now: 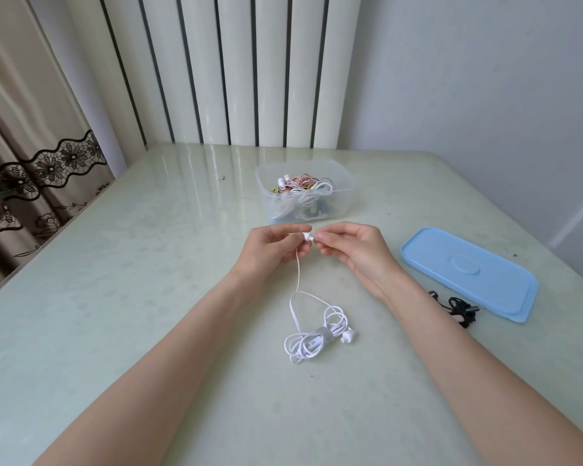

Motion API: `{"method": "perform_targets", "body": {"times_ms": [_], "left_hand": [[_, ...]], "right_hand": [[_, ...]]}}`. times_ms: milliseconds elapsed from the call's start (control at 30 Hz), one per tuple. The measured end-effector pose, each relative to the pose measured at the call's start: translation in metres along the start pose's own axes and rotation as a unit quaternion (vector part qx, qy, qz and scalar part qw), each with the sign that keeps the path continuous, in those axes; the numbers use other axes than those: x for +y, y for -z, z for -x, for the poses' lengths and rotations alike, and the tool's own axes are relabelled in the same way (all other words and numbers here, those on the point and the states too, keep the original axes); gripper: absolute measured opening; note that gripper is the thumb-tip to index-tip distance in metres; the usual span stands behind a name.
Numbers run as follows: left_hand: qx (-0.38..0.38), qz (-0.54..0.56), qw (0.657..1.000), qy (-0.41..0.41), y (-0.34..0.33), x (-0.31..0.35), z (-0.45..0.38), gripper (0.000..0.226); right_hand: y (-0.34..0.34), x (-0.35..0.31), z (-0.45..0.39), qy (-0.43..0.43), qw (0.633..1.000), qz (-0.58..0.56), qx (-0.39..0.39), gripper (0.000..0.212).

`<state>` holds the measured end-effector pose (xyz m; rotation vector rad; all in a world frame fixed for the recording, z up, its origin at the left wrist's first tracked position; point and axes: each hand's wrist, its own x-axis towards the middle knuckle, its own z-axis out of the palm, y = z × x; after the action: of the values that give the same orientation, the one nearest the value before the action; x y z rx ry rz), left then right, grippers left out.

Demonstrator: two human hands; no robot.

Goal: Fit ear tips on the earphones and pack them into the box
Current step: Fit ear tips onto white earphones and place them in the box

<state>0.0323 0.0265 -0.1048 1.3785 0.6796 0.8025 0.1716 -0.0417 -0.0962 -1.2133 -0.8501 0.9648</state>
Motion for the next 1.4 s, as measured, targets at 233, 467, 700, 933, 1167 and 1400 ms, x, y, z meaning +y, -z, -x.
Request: {"method": "perform_targets", "body": {"times_ms": [233,467,700,933,1167,1400], "left_hand": [[0.011,0.027,1.000,0.006,0.002,-0.001,-0.001,0.005],[0.018,0.015,1.000,-0.006,-0.002,0.001,0.002,0.004],[-0.005,0.004,0.999,-0.033,0.001,0.001,0.004,0.006],[-0.041,0.087,0.995,0.003,0.001,0.003,0.006,0.011],[-0.018,0.042,0.999,0.012,0.001,-0.003,0.006,0.007],[0.024,-0.054,0.998,-0.035,-0.007,-0.003,0.004,0.010]], "right_hand": [[-0.001,0.001,-0.003,-0.024,0.992,-0.121,-0.006,0.011],[-0.003,0.002,-0.001,-0.029,0.994,-0.103,-0.016,0.012],[-0.003,-0.001,0.001,-0.048,0.991,-0.120,-0.022,0.011],[-0.004,-0.007,0.003,-0.094,0.982,-0.156,-0.042,0.013],[-0.002,-0.006,0.002,-0.079,0.995,-0.064,-0.011,0.010],[0.011,-0.022,-0.004,0.013,0.993,0.112,0.039,0.018]]}}
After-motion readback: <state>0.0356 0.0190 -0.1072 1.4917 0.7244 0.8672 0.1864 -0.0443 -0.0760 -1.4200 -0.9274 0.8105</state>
